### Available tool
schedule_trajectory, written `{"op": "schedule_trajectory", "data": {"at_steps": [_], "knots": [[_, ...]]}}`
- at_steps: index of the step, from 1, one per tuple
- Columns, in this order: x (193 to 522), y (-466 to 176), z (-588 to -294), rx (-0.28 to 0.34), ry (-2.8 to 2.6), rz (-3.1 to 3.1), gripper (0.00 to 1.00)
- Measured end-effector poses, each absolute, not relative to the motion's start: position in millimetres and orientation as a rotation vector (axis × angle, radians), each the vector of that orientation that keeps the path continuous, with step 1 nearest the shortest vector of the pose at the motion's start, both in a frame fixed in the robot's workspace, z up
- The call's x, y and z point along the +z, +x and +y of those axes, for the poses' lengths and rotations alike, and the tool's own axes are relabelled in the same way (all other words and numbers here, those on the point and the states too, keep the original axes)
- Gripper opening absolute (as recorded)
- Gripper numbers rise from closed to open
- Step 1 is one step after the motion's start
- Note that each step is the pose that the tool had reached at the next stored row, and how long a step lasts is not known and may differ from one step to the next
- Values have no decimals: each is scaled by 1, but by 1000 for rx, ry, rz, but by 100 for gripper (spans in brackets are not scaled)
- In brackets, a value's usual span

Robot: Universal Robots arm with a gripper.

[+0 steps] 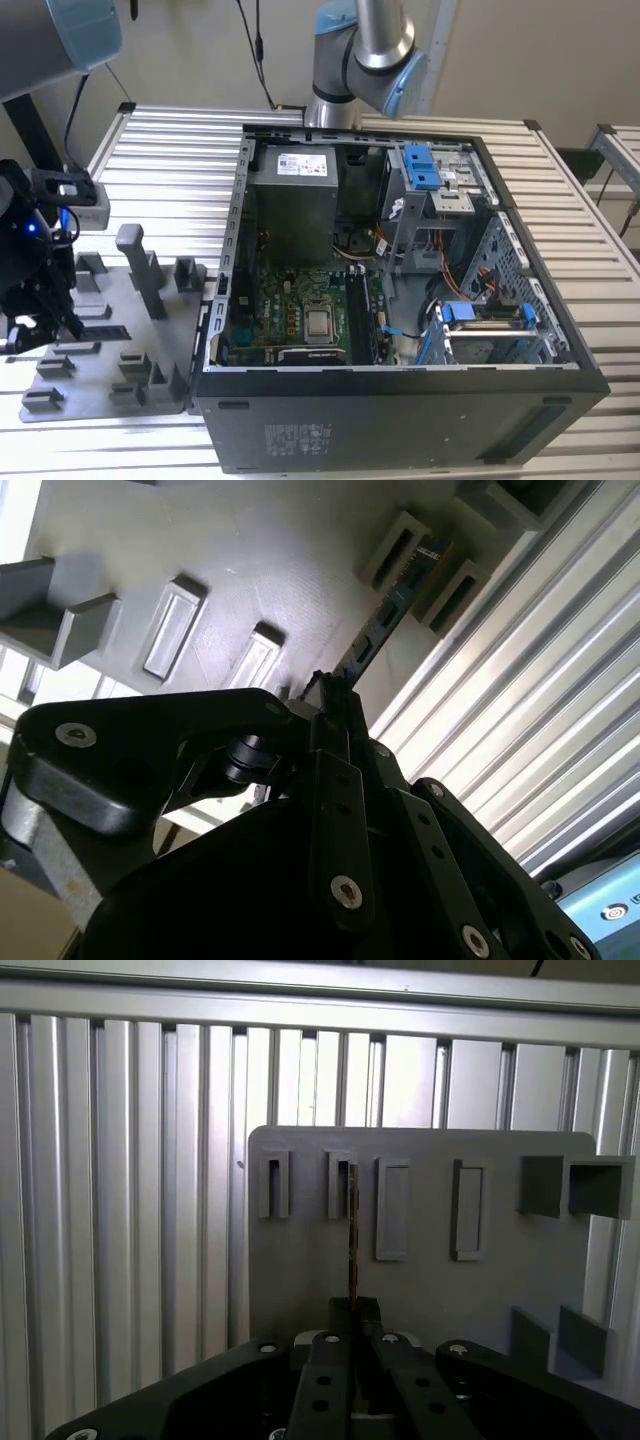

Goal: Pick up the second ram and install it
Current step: 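Pick up the second ram and move it above second insertion slot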

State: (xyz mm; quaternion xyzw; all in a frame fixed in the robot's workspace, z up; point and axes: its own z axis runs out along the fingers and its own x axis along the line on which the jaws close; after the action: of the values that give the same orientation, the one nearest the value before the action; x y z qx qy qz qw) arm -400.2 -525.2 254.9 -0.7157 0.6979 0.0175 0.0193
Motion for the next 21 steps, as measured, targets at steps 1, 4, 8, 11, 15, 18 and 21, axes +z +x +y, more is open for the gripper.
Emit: {"op": "schedule_trajectory", "data": {"at_steps": [1,4,8,11,15,18,21], "knots": [[255,-400,-525,54,-2221,2166,14],[256,-400,-525,54,-2221,2166,14],[258,-400,-525,54,-2221,2166,14],[259,-400,-525,54,-2221,2166,14],[261,-400,-525,54,-2221,2166,14],[262,-400,-525,54,-2221,2166,14],[264,-400,-525,54,-2221,2166,14]]}}
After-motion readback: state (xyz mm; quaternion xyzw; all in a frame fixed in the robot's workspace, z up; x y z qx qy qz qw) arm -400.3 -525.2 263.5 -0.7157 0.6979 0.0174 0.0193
